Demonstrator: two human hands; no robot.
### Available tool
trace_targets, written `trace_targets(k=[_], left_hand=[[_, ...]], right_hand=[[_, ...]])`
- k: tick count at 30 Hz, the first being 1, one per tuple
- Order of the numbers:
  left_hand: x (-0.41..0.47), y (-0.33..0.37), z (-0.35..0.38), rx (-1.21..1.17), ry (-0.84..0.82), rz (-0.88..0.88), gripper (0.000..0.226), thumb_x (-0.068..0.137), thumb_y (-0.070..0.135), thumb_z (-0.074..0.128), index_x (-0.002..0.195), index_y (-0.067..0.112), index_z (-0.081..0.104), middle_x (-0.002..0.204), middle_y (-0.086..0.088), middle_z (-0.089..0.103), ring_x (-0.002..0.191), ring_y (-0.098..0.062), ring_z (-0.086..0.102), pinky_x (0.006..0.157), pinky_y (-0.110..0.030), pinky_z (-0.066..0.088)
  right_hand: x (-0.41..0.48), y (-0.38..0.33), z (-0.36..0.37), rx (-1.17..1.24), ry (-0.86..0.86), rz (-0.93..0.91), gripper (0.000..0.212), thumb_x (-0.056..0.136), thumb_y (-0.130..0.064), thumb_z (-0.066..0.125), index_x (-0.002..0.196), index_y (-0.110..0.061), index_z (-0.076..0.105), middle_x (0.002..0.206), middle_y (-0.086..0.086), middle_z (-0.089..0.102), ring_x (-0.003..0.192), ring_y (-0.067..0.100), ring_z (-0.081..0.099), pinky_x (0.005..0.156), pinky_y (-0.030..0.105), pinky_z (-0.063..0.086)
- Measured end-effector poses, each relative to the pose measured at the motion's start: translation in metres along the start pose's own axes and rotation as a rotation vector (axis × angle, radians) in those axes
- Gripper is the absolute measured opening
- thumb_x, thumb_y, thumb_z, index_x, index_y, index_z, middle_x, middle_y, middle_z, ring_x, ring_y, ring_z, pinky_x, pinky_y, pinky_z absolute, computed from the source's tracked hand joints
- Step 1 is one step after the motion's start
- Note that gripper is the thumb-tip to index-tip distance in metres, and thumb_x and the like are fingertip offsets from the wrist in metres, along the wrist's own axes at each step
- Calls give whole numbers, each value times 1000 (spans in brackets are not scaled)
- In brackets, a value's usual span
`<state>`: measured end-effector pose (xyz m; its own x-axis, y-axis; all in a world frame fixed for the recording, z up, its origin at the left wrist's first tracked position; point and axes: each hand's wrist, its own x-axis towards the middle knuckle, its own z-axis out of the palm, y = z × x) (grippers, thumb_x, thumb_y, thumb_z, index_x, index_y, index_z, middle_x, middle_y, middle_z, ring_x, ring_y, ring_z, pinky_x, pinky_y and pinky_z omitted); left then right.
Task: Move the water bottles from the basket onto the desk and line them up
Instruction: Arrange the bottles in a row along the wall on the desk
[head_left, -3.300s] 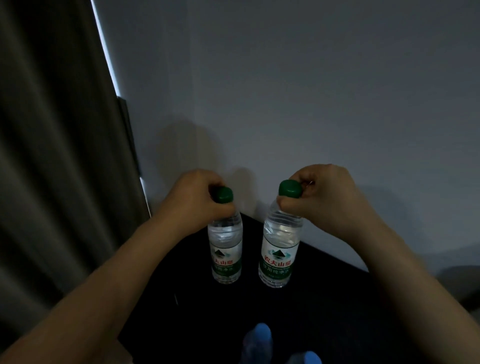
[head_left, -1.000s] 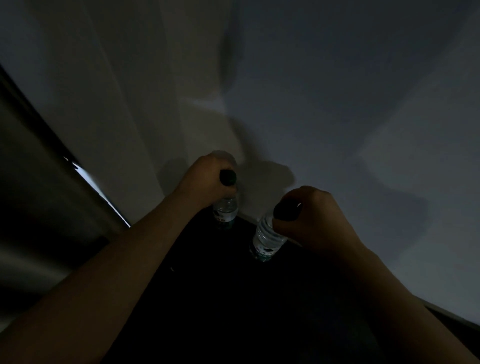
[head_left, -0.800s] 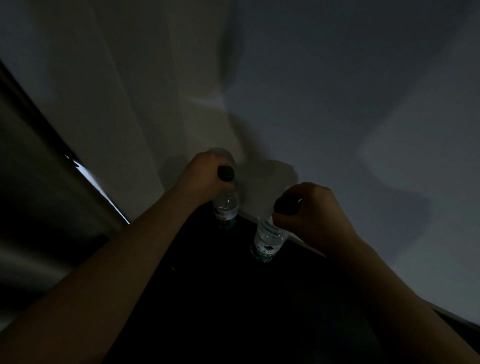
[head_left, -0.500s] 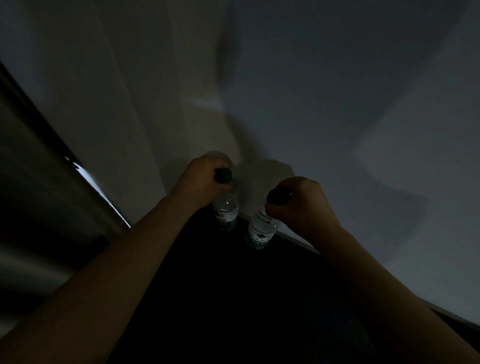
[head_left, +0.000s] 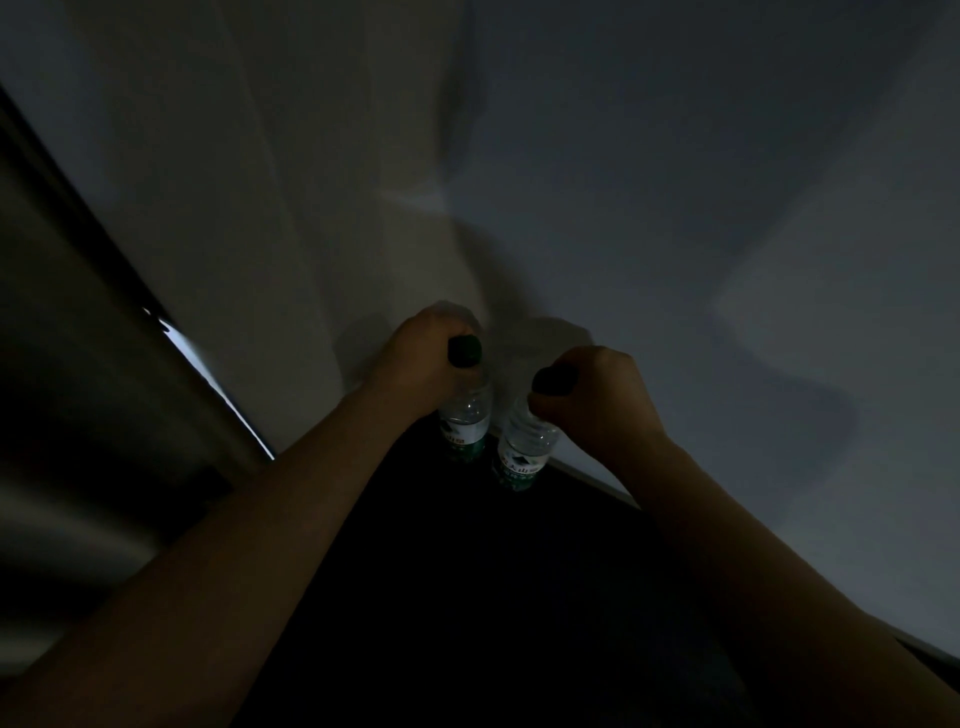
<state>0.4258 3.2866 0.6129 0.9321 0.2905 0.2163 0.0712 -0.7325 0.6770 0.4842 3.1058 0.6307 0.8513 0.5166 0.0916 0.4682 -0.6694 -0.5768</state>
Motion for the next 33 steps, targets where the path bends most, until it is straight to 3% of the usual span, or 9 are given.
trace_targets(k=[3, 7, 10, 12, 15, 17, 22, 26, 33], left_hand=[[0, 0, 1, 15, -4, -8, 28, 65, 7, 81, 90, 1, 71, 86, 1, 49, 78, -15, 50, 62, -13, 29], [-2, -1, 0, -14, 23, -2, 26, 65, 6, 82, 87, -1, 71, 75, 8, 46, 73, -13, 46, 56, -3, 28], [-3, 0, 0, 2, 16, -24, 29, 65, 4, 81, 92, 0, 70, 89, -2, 49, 81, -15, 46, 62, -10, 26], [-3, 1, 2, 38, 0, -40, 32, 68, 6, 79, 98, 0, 68, 100, -12, 55, 87, -21, 50, 67, -14, 26], [-3, 4, 2, 107, -24, -62, 35, 74, 9, 75, 107, 2, 66, 117, -21, 55, 105, -33, 54, 77, -24, 35], [-2, 6, 0, 157, -56, -57, 34, 75, 10, 74, 106, 2, 64, 116, -22, 55, 104, -34, 54, 78, -26, 37], [0, 12, -5, 272, -131, -19, 37, 75, 14, 72, 109, 3, 61, 115, -20, 55, 107, -33, 52, 85, -33, 42], [-2, 23, -9, 315, -146, -12, 44, 77, 18, 72, 114, 2, 56, 120, -19, 51, 110, -34, 51, 81, -30, 40], [-30, 59, -27, 333, -166, 48, 41, 78, 25, 70, 113, 7, 56, 124, -15, 48, 102, -34, 56, 83, -35, 45]], right_hand=[[1, -1, 1, 15, 10, 5, 40, 70, -5, 69, 48, -11, 35, 53, 12, 40, 49, 21, 38, 49, 30, 31], [-1, -2, 5, 31, 39, 38, 27, 72, -5, 69, 56, 4, 49, 58, 23, 49, 52, 22, 45, 49, 34, 38], [-7, -2, 10, 3, 77, 10, 23, 76, -6, 68, 64, 10, 56, 64, 22, 55, 56, 30, 52, 54, 37, 45], [-9, -4, 10, -30, 65, 12, 22, 80, -10, 69, 83, 11, 64, 82, 24, 64, 73, 35, 62, 68, 45, 53], [-12, -6, 5, -93, 22, 31, 34, 80, -24, 75, 96, 4, 65, 95, 15, 64, 81, 26, 61, 71, 36, 51], [-15, -5, 0, -165, -33, 55, 40, 80, -29, 75, 102, 2, 63, 99, 14, 62, 86, 25, 59, 73, 34, 49], [-41, 2, -16, -384, -256, 48, 34, 86, -29, 65, 109, -5, 62, 109, 12, 62, 103, 26, 58, 83, 31, 45], [-70, 2, -27, -491, -436, 39, 31, 89, -29, 62, 114, -11, 61, 117, 8, 60, 111, 23, 56, 89, 32, 46], [-116, 6, -51, -467, -430, 100, 30, 86, -30, 63, 112, -15, 64, 114, 3, 63, 107, 21, 58, 88, 31, 49]])
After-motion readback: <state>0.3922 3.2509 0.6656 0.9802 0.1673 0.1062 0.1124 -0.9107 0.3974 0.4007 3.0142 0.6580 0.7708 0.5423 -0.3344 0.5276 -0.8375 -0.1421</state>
